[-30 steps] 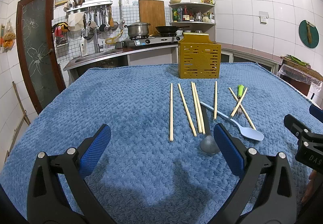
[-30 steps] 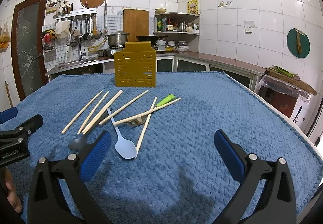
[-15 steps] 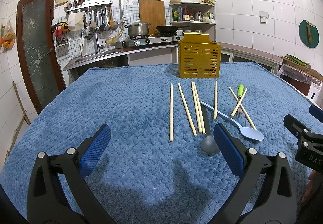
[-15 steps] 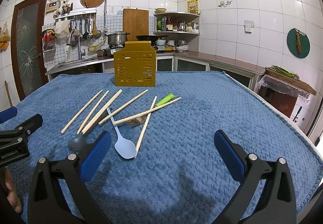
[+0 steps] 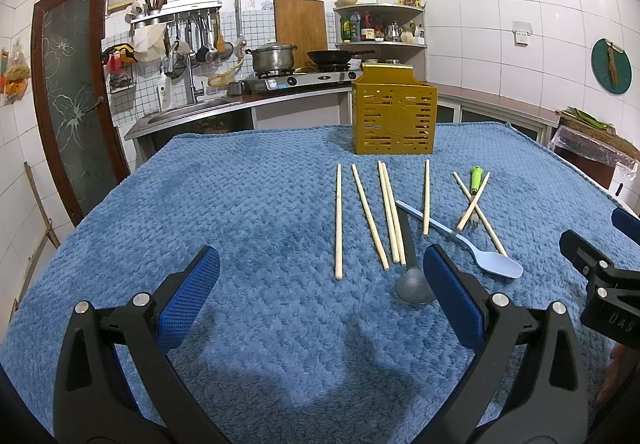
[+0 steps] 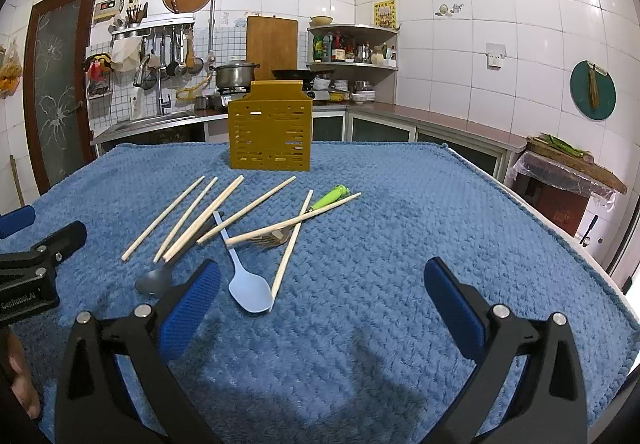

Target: Organize utensils

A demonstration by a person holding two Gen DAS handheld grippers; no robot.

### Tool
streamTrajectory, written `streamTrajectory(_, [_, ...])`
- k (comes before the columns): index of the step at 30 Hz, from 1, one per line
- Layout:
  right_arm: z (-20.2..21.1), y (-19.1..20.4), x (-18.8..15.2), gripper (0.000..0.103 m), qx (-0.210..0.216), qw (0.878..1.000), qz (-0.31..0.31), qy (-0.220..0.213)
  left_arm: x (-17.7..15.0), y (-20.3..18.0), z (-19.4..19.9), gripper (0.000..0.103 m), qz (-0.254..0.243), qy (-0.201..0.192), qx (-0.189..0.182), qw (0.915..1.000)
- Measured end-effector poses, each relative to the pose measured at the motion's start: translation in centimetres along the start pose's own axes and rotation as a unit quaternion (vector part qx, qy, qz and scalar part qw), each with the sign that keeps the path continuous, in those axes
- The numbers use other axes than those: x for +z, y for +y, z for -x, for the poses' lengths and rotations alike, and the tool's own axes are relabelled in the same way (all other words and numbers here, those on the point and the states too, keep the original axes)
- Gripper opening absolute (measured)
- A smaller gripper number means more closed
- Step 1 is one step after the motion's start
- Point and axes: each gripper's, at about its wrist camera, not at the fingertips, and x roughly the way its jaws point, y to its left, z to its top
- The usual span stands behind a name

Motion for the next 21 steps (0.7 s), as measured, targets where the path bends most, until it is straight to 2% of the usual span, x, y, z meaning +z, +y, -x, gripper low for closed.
streamTrajectory(8, [-0.3,-0.2,0.1,0.099,0.005,1.000,-0.004,0.009,-0.1,0.0,-0.5,0.098,-0.002,0.011,-0.007,0.9999])
streamTrajectory(11, [-0.9,-0.4,0.5,0.099,0.023,0.999,-0.008,0.026,0.4,0.2,-0.5,0.098,-0.006,0.016,0.006,0.9998])
streamTrajectory(14, [-1.5,-0.7,1.6,0.099,0.036,0.999,-0.006,0.027,1.4,0.6,-0.5,0.098,-0.009,0.025,0.009,0.9996])
streamTrajectory(17, [-2.4,-0.8,3.0,0.099,0.028,0.999,0.002,0.019,2.9,1.1,-1.1,0.098,-0.012,0.028,0.011,0.9995])
streamTrajectory(21, [-4.3,-1.2,5.3,0.099,0.027,0.999,0.000,0.030,5.1,1.6,-2.6,0.098,-0.008,0.041,-0.005,0.9991])
